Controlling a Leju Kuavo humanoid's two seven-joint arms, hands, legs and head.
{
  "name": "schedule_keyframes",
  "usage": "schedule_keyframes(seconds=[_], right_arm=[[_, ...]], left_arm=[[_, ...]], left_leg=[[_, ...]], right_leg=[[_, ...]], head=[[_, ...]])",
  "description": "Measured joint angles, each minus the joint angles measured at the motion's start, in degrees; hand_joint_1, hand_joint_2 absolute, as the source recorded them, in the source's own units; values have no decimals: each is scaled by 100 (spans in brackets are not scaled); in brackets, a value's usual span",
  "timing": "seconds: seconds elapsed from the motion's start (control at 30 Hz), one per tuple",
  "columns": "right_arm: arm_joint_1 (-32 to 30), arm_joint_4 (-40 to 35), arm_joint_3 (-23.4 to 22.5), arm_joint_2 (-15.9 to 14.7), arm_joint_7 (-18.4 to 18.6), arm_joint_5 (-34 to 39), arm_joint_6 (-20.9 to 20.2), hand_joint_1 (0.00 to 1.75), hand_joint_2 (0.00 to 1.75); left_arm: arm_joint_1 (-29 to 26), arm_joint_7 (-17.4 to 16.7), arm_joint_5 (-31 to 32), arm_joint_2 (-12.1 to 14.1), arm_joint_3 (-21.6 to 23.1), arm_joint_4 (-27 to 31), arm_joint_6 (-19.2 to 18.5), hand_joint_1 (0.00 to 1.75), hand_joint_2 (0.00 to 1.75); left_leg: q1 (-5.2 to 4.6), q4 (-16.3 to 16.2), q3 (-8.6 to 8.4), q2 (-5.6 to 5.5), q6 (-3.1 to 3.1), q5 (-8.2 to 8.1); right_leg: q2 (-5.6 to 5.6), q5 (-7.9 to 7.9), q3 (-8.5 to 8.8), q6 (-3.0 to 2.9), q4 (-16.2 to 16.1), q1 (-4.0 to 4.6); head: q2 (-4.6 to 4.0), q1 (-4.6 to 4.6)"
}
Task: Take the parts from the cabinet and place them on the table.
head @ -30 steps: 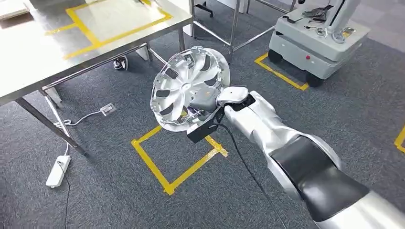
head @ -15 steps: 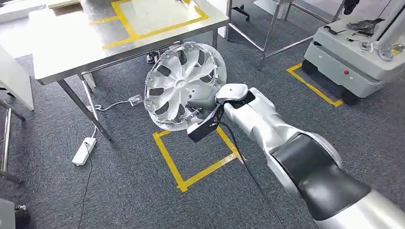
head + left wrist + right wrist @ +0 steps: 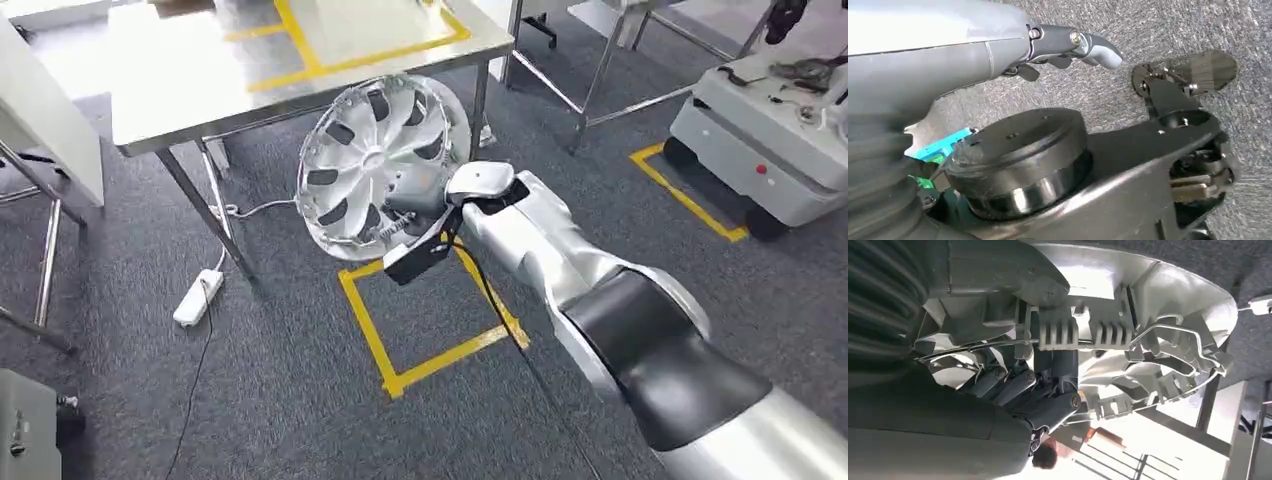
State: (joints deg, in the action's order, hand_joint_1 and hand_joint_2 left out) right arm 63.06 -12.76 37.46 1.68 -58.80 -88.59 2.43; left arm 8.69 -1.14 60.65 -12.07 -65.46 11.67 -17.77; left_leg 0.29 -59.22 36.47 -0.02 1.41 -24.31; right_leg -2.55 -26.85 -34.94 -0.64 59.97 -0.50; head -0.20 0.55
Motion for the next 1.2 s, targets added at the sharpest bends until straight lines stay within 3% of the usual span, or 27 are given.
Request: schedule_keyframes(seconds=[0.23,0.6,0.63,0.67,0.7,0.73,0.77,0.83,0.87,0.9,0.93,0.97,1.0,1.03,1.07,1.17,1.2], right_arm=[[-7,0,-4,9,-61,-17,9,166,175],[-13,0,-6,7,-61,-100,13,166,175],[-11,0,-4,9,-61,-100,13,166,175],[-8,0,-6,20,-61,-103,13,166,175],[-25,0,-4,0,-59,-100,13,166,175],[-11,0,-4,-2,-39,-100,11,166,175],[-3,0,-4,-7,-35,-98,15,166,175],[-38,2,-4,-37,-37,-101,20,166,175],[-68,2,-4,-42,-37,-105,20,166,175],[-104,2,-4,-50,-37,-107,17,166,175],[-126,4,-4,-52,-35,-111,15,166,175],[-132,7,-4,-52,-37,-120,13,166,175],[-129,7,-4,-70,-37,-120,15,166,175],[-113,7,-4,-87,-35,-116,24,166,175],[-114,7,-4,-41,-37,-103,35,166,175],[-137,5,-5,-37,-37,-92,31,166,175],[-143,7,-4,-35,-20,-87,28,166,175]], left_arm=[[-4,9,-31,0,0,-2,0,0,175],[-51,20,15,20,0,-2,0,0,175],[-51,20,20,26,0,-2,0,0,175],[-50,20,22,29,0,-2,0,0,175],[-60,15,22,26,0,-2,0,0,175],[-53,13,24,26,0,-2,0,0,175],[-37,13,24,31,0,0,0,0,175],[-32,13,26,33,2,0,0,0,175],[-37,13,26,33,0,0,0,0,175],[-42,13,26,33,2,0,0,0,175],[-42,13,26,33,2,0,0,0,175],[-41,13,26,33,2,0,0,0,175],[-41,17,26,37,2,2,0,0,175],[-37,20,26,79,2,20,0,0,175],[-39,15,26,54,2,9,-2,0,175],[-75,26,26,61,2,7,-2,0,175],[-79,26,24,66,2,9,-2,0,175]], left_leg=[[-10,-2,12,-11,-66,-4],[-14,-3,13,-7,-94,9],[-37,-17,44,-7,-127,-10],[-28,137,-52,-16,-214,43],[59,300,-169,-22,-239,132],[60,392,-214,-44,-254,180],[66,419,-211,-47,-252,210],[75,403,-193,-105,-245,208],[95,385,-180,-148,-224,203],[133,356,-162,-215,-180,195],[175,309,-138,-277,-127,180],[231,218,-91,-349,-61,148],[257,94,-17,-411,32,96],[239,-11,91,-468,126,57],[228,-81,127,-505,154,47],[265,32,116,-582,241,124],[274,24,143,-477,263,91]], right_leg=[[-8,54,42,88,-101,-1],[-4,72,35,123,-104,2],[-17,108,62,168,-182,-44],[-35,121,123,225,-234,0],[5,75,88,214,-170,-2],[132,-55,-3,217,5,18],[204,-288,-212,224,430,12],[240,-631,-614,272,1283,-44],[240,-650,-707,302,1467,-76],[240,-518,-660,342,1354,-117],[241,-320,-506,395,1058,-167],[253,-59,-226,454,516,-238],[368,56,3,549,24,-331],[565,-105,-8,549,82,-277],[485,-90,-46,375,135,-297],[387,-90,-73,219,180,-243],[386,-89,-74,204,171,-277]], head=[[0,0],[0,-2],[0,-2],[0,-2],[0,2],[0,13],[0,15],[0,15],[0,15],[0,15],[0,17],[0,17],[0,35],[0,59],[0,57],[0,68],[0,68]])
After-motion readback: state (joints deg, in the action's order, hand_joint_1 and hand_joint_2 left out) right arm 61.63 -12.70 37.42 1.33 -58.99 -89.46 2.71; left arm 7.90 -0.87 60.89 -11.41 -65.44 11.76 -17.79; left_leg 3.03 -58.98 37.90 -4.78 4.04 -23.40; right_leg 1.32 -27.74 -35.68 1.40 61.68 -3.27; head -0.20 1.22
